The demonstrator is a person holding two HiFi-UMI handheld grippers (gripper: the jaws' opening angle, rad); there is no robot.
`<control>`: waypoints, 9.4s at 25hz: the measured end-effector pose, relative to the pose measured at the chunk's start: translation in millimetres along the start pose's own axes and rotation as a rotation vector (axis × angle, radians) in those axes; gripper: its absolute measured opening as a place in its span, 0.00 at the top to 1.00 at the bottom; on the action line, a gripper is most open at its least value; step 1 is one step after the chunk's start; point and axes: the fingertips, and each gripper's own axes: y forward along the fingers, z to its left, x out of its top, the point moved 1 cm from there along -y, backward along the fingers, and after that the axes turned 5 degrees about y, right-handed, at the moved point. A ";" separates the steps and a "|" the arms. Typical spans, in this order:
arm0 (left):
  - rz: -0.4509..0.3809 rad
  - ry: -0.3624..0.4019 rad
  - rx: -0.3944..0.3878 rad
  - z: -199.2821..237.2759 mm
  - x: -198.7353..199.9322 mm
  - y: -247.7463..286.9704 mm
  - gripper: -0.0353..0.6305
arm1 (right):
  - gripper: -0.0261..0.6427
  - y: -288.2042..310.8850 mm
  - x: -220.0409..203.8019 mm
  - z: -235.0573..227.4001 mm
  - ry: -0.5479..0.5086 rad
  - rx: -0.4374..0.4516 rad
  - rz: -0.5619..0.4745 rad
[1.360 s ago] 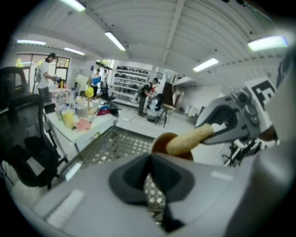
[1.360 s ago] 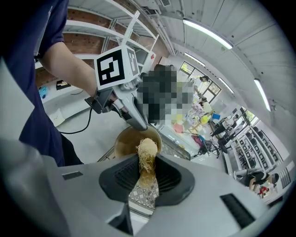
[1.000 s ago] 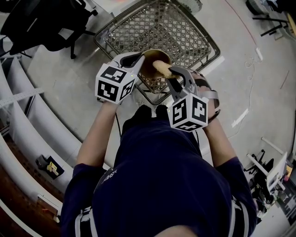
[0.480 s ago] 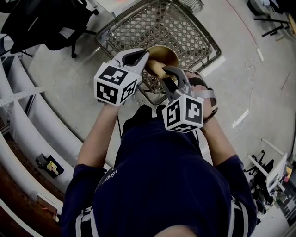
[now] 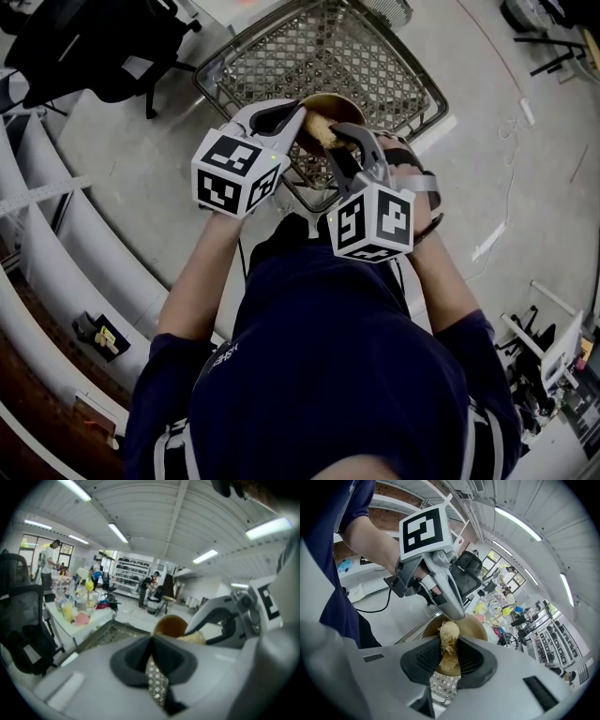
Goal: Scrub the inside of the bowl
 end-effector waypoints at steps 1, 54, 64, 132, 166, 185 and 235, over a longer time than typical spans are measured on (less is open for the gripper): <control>0.000 0.004 0.001 -0.5 0.2 -0.8 0.93 | 0.85 -0.4 0.6 -0.5 0.000 -0.004 0.001; 0.058 0.047 0.012 13.0 -0.3 18.0 0.92 | 0.85 6.0 -32.0 -22.1 0.046 -0.034 0.095; 0.055 0.052 0.019 14.5 2.2 19.1 0.92 | 0.85 8.0 -31.5 -18.8 0.036 -0.016 0.089; 0.099 0.126 0.053 11.4 -13.1 27.7 0.93 | 0.85 8.0 -40.0 1.4 0.012 0.031 0.106; -0.161 -0.334 -0.083 12.9 0.2 11.6 0.93 | 0.85 -2.7 -1.6 -15.8 -0.001 -0.041 0.012; -0.151 -0.295 -0.061 16.7 1.5 8.9 0.93 | 0.85 -4.9 4.5 -3.7 -0.034 -0.031 0.004; -0.115 -0.273 -0.005 40.6 0.7 18.6 0.93 | 0.85 -27.2 -17.4 -19.1 0.030 -0.022 -0.020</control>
